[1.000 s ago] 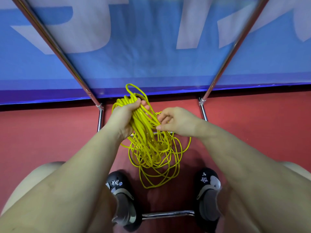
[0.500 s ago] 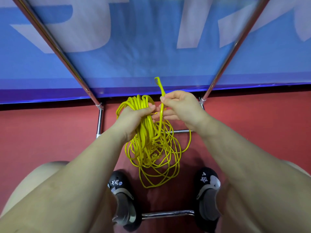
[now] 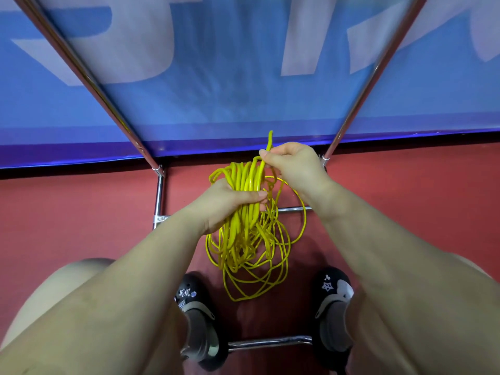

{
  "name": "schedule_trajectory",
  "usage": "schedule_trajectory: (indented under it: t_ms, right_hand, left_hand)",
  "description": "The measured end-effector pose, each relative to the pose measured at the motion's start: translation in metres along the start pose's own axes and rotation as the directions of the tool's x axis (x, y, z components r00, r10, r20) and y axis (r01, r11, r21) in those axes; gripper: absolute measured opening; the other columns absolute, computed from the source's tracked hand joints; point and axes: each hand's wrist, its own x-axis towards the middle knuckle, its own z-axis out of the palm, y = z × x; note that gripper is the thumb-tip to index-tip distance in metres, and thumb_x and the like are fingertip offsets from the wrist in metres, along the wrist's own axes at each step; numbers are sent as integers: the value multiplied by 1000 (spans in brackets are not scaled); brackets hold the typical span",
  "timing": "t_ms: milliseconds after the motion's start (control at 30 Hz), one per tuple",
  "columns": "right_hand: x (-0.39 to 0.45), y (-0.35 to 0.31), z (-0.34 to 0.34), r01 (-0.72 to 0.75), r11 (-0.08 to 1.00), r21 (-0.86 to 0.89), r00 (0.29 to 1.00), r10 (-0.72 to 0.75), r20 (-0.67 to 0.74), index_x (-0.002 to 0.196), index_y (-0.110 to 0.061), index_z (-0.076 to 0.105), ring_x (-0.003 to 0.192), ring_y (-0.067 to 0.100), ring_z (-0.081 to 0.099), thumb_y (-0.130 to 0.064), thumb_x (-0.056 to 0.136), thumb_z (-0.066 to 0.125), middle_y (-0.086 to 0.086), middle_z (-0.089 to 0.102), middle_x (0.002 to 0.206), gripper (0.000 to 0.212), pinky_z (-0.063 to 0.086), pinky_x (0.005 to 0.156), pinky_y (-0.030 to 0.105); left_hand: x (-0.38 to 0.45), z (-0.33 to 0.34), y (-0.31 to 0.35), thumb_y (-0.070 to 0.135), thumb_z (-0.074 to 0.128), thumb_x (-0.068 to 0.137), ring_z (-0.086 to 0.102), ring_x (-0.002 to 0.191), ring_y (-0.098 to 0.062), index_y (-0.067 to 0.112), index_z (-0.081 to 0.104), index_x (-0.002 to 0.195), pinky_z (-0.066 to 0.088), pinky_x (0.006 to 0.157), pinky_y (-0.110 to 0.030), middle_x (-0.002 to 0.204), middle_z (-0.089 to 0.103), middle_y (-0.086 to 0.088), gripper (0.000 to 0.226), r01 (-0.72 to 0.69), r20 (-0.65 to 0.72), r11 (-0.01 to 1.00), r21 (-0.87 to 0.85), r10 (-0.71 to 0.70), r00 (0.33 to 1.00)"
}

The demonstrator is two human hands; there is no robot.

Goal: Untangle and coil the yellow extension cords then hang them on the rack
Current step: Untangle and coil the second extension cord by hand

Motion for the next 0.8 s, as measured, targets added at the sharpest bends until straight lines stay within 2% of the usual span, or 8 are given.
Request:
schedule_trajectory:
  t_ms: [133, 267, 333, 467, 567, 633, 700, 800]
  right_hand:
    - [0, 3, 0, 79, 981, -178, 997, -77, 18, 81, -13, 58, 52, 6, 48, -30, 87, 63, -5, 55, 60, 19, 40, 58, 22]
    - [-12, 9, 5, 168, 929, -331, 951, -65, 301, 74, -12, 59, 51, 6, 49, -34, 89, 60, -2, 57, 60, 27, 41, 56, 23]
    - [-19, 15, 9, 201, 920, -336, 930, -71, 360, 76, -13, 61, 44, 1, 45, -34, 84, 66, -7, 53, 55, 23, 37, 48, 19]
    - [-22, 24, 16, 251, 924, -290, 935, -154, 319, 79, -21, 58, 47, -1, 47, -25, 76, 75, -10, 52, 63, 18, 40, 55, 18]
    - [-23, 25, 20, 319, 911, -263, 933, -253, 254, 78, -16, 61, 43, -4, 47, -19, 77, 74, -11, 51, 63, 14, 34, 49, 9]
    - [-23, 23, 19, 428, 837, -340, 901, -364, 237, 80, -12, 63, 51, -4, 47, -18, 79, 72, -13, 48, 66, 11, 34, 54, 10]
    - [-20, 21, 18, 518, 742, -425, 855, -459, 242, 83, -15, 61, 60, 0, 46, -22, 83, 67, -14, 47, 72, 9, 40, 63, 18]
    - [-19, 16, 17, 492, 771, -406, 867, -388, 314, 78, -26, 48, 58, 3, 47, -30, 91, 55, -15, 52, 61, 15, 45, 62, 32]
  left_hand:
    - [4, -6, 1, 4, 56, 89, 64, 57, -11, 8, 60, 81, 55, 56, -28, 66, 64, -2, 10, 12, -91, 992, -128, -24, 996]
    - [6, -10, 9, 11, 48, 95, 66, 55, -13, 4, 60, 82, 57, 53, -28, 64, 65, -5, 18, 1, -169, 935, -355, -66, 983]
    - [6, -12, 12, 16, 46, 97, 67, 60, -14, 5, 60, 82, 57, 54, -28, 63, 67, -3, 23, 18, -193, 899, -437, -113, 975]
    - [9, -14, 14, 20, 46, 97, 62, 88, -17, 8, 61, 89, 57, 66, -33, 85, 65, -5, 21, 8, -234, 873, -488, -140, 962]
    - [9, -13, 14, 19, 48, 95, 61, 92, -18, 7, 61, 94, 56, 73, -39, 93, 63, -5, 17, -4, -246, 877, -480, -131, 960]
    - [9, -13, 14, 18, 48, 95, 63, 90, -18, 6, 61, 98, 58, 68, -34, 94, 65, -7, 18, -33, -257, 869, -493, -109, 960]
    - [10, -14, 16, 19, 47, 96, 67, 79, -16, 5, 63, 95, 58, 65, -32, 84, 68, -7, 21, -54, -269, 859, -510, -100, 958]
    - [12, -15, 17, 20, 50, 96, 66, 64, -17, 6, 65, 88, 57, 62, -34, 69, 67, -5, 22, -88, -324, 883, -462, -75, 943]
